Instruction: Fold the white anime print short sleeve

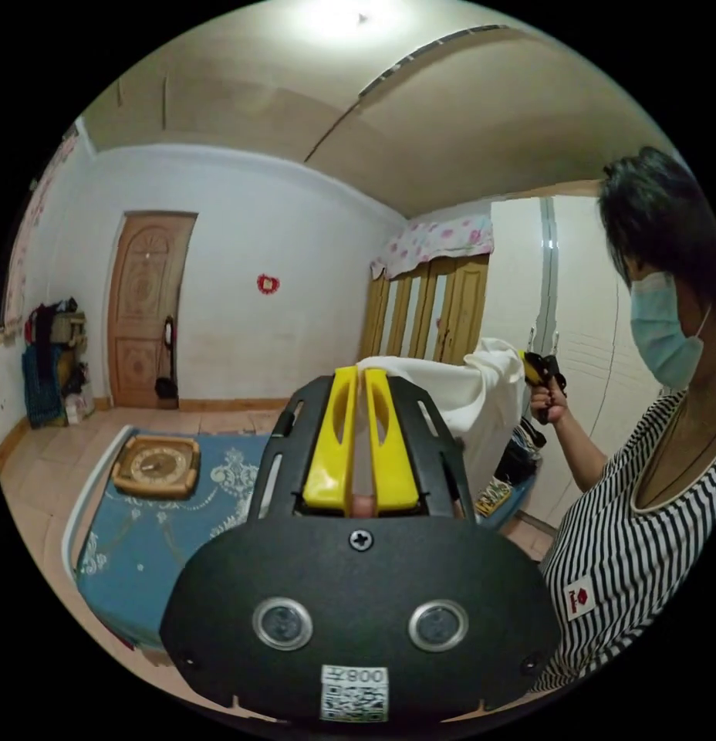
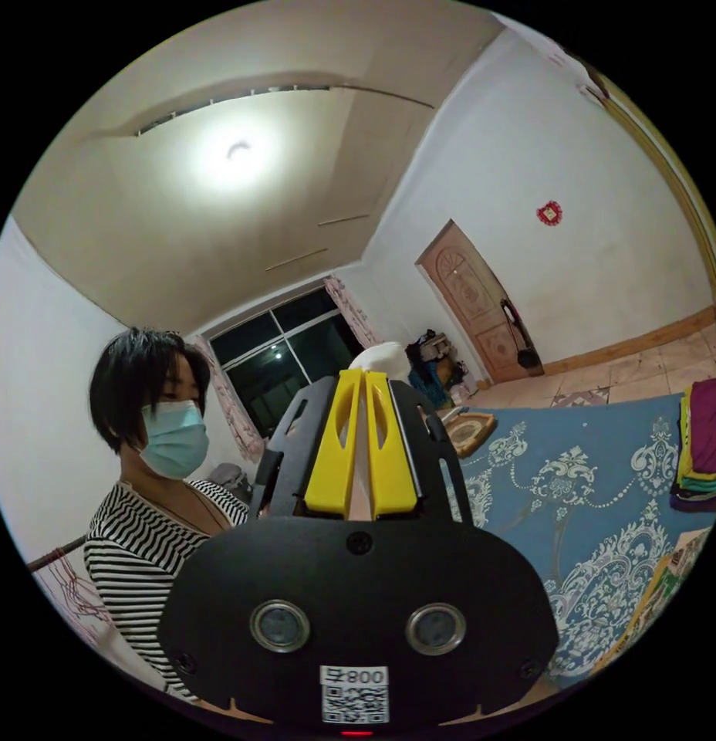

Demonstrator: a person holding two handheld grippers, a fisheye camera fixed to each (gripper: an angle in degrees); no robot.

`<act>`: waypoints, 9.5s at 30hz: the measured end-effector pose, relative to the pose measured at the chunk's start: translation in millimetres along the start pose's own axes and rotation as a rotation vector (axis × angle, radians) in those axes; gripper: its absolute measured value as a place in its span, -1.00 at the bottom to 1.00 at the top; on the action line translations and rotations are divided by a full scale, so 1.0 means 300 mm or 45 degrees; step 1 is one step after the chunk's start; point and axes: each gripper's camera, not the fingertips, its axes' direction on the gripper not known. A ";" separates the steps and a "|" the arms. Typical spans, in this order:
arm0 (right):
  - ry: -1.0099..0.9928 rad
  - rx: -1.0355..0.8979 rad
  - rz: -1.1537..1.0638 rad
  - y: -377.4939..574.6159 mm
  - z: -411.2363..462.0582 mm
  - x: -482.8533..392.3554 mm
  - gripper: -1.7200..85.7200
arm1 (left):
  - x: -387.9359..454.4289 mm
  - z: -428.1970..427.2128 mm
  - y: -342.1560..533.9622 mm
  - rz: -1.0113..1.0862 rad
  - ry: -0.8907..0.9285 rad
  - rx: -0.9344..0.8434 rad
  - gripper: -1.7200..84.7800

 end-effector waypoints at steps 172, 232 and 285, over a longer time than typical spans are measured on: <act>0.392 -0.712 1.344 1.279 -0.982 2.943 -0.95 | -2.571 -0.155 2.034 -1.376 0.274 -0.990 -0.92; 1.509 -0.851 0.625 0.522 0.149 3.927 -0.96 | -3.943 1.218 2.169 -0.837 -0.566 -1.103 -0.88; 1.400 -0.932 0.633 0.661 0.012 3.982 -0.91 | -4.336 0.948 2.440 -0.911 -0.582 -1.131 -0.91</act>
